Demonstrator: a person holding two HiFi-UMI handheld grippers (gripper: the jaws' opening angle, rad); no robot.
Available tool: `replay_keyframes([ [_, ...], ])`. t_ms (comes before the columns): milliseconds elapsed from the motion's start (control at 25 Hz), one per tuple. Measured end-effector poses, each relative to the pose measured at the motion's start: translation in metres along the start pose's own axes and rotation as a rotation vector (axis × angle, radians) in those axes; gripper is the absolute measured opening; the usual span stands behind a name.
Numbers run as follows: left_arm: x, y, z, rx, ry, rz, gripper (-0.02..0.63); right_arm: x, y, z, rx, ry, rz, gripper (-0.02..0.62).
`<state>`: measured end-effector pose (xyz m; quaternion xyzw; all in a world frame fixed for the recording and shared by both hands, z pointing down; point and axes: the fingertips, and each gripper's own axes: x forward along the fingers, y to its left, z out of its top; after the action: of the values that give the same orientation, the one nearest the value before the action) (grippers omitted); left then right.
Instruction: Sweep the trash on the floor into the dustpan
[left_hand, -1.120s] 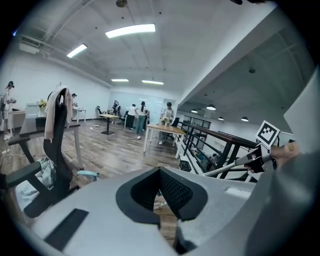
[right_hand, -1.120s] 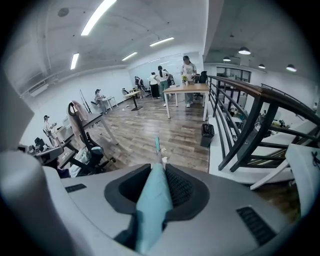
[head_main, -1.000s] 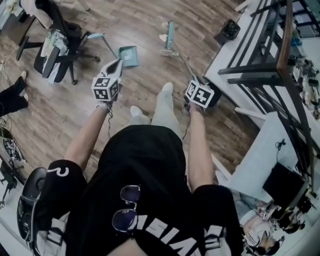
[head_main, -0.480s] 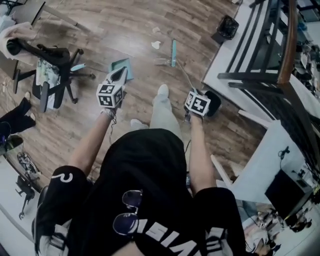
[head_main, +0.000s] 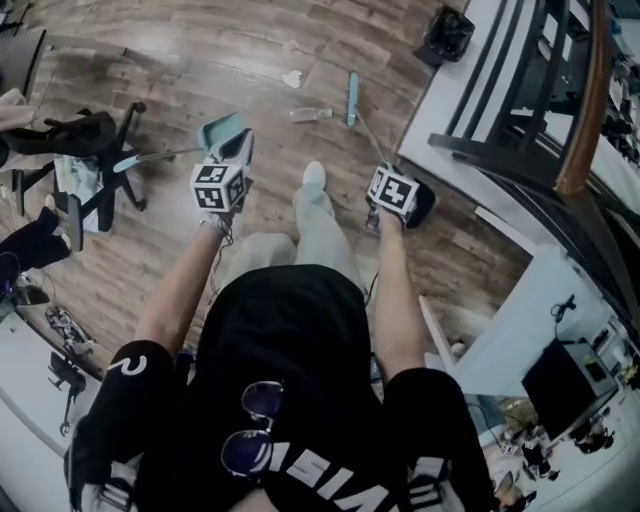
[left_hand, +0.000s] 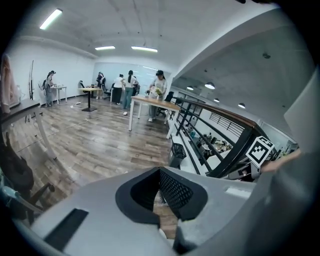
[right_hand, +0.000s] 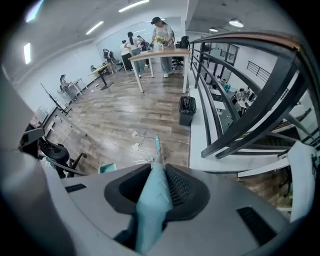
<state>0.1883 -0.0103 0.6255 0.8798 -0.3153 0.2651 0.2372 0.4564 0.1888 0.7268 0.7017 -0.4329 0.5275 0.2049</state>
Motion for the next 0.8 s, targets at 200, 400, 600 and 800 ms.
replay_keyframes([
  [200,0.029,0.003,0.003,-0.032,0.02,0.024,-0.003,0.034,-0.002,0.007,0.02,0.037,0.012,0.083],
  [400,0.053,0.006,0.002,-0.03,0.036,0.027,-0.003,0.063,0.023,0.01,0.079,0.052,0.058,0.083],
  [600,0.054,0.008,-0.013,-0.064,0.059,0.034,-0.003,0.064,0.022,-0.01,0.008,0.141,-0.055,0.083],
  [800,0.044,0.027,-0.033,-0.113,0.063,0.045,-0.003,0.073,0.052,-0.018,-0.042,0.148,-0.014,0.083],
])
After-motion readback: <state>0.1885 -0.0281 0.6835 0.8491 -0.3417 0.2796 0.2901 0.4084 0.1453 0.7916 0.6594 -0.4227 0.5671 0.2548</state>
